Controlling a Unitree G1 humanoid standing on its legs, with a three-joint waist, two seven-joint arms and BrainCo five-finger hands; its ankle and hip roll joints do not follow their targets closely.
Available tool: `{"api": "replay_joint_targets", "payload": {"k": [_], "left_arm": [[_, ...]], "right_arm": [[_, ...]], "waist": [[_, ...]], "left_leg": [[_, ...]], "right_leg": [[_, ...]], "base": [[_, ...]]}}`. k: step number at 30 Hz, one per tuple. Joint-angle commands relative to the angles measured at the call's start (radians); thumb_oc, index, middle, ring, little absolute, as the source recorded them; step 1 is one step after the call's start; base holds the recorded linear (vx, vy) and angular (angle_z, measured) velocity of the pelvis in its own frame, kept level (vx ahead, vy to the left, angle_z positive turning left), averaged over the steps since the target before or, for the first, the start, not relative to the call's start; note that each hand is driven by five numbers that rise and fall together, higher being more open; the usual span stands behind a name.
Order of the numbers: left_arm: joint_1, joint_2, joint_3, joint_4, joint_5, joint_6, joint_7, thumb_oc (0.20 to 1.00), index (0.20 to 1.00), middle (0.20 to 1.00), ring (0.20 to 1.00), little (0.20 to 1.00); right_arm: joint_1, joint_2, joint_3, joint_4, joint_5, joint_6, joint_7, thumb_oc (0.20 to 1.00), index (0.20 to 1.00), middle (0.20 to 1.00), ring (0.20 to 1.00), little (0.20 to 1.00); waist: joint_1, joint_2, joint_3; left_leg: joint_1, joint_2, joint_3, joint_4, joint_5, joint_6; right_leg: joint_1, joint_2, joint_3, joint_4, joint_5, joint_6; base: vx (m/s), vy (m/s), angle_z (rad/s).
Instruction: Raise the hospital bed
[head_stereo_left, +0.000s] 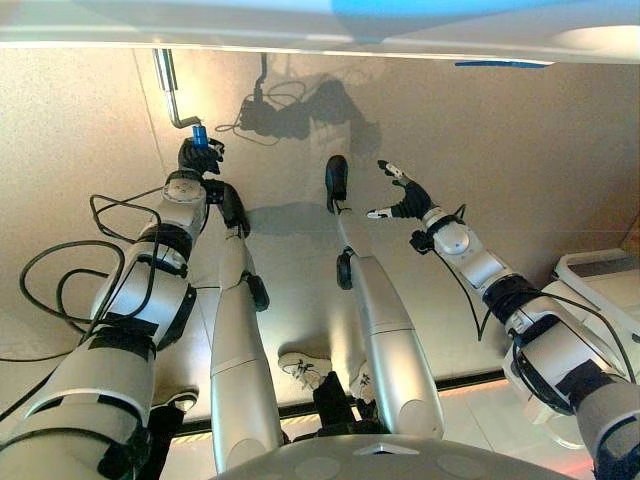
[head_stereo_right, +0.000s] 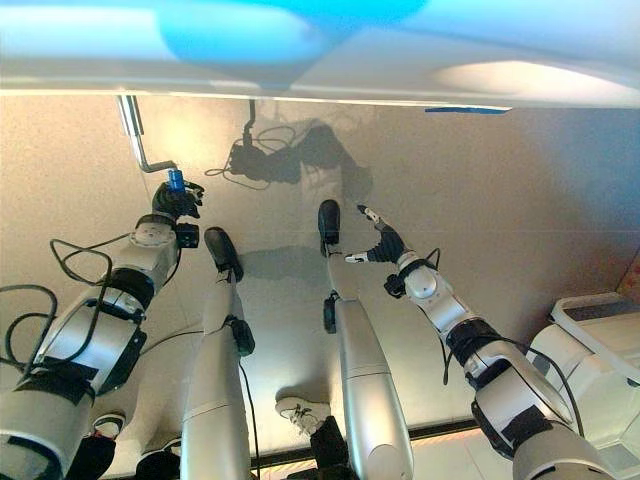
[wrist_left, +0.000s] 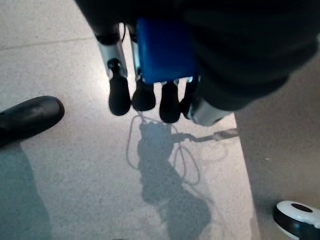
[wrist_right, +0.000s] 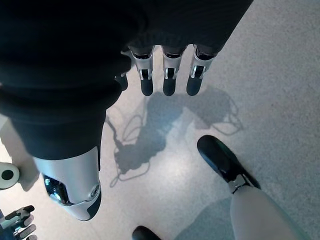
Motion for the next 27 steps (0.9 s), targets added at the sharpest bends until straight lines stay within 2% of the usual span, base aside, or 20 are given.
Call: {"api": "replay_joint_targets", "payload": {"k": [1, 12, 21, 27], "left_arm": [[0.002, 0.022, -0.017, -0.060, 0.019, -0.041, -0.002, 0.200, 0.200, 0.200, 0.200, 0.200], [-0.009, 0.014, -0.104, -0.228, -0.018, -0.081, -0.005, 0.200, 0.200, 0.200, 0.200, 0.200], [0.071, 0.065, -0.164, -0.476, -0.098, -0.121, -0.044, 0.200, 0.200, 0.200, 0.200, 0.200], [0.140, 0.142, -0.184, -0.656, -0.140, -0.139, -0.063, 0.200, 0.200, 0.200, 0.200, 0.200]], "right_arm": [[0.038, -0.012, -0.014, -0.060, -0.003, -0.005, -0.003, 1.000, 1.000, 1.000, 1.000, 1.000], [0.049, -0.031, -0.014, -0.053, -0.011, 0.003, -0.005, 1.000, 1.000, 1.000, 1.000, 1.000], [0.092, -0.065, -0.037, -0.088, -0.013, 0.006, 0.005, 1.000, 1.000, 1.000, 1.000, 1.000], [0.125, -0.090, -0.058, -0.117, -0.015, 0.005, 0.009, 1.000, 1.000, 1.000, 1.000, 1.000]], "waist": [[0.030, -0.043, 0.033], [0.035, -0.027, 0.045], [0.051, -0.007, 0.049], [0.064, 0.005, 0.052]], "left_leg": [[0.041, -0.029, -0.017, 0.042, -0.050, 0.030], [0.041, -0.031, -0.019, 0.048, -0.049, 0.031], [0.038, -0.037, -0.021, 0.050, -0.045, 0.031], [0.039, -0.042, -0.021, 0.048, -0.042, 0.030]], "right_leg": [[0.008, 0.025, 0.025, 0.076, -0.014, 0.102], [0.004, 0.020, 0.022, 0.085, -0.011, 0.102], [0.004, 0.017, 0.020, 0.082, -0.008, 0.101], [0.006, 0.013, 0.016, 0.081, -0.007, 0.102]], "base": [[0.00, 0.000, 0.00], [0.00, 0.000, 0.00], [0.00, 0.000, 0.00], [0.00, 0.000, 0.00]]}}
